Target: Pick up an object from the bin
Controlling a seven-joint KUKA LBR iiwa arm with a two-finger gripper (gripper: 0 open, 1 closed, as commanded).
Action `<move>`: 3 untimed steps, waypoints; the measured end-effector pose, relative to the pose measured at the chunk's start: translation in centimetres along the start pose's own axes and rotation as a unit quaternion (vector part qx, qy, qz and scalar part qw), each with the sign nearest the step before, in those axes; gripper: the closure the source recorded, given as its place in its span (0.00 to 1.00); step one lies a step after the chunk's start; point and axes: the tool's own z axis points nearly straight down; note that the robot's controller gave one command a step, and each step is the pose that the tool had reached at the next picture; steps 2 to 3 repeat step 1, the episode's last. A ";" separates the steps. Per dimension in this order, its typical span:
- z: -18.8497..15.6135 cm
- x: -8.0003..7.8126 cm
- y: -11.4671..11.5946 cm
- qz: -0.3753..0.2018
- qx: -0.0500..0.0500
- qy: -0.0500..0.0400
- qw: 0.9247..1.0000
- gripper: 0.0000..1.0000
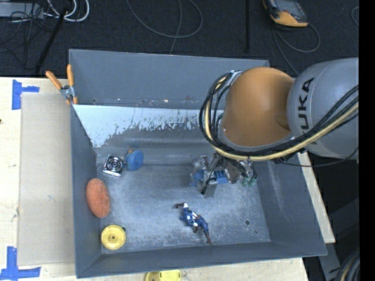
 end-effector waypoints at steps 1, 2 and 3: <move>-18.4 -0.5 -0.9 -0.014 0.001 -0.005 1.000 1.00; -18.4 -0.5 -0.9 -0.014 0.001 -0.005 1.000 1.00; -18.4 -0.5 -0.9 -0.014 0.001 -0.005 1.000 1.00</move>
Offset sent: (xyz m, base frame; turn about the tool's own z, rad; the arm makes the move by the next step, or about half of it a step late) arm 0.0000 0.0000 0.0000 0.0000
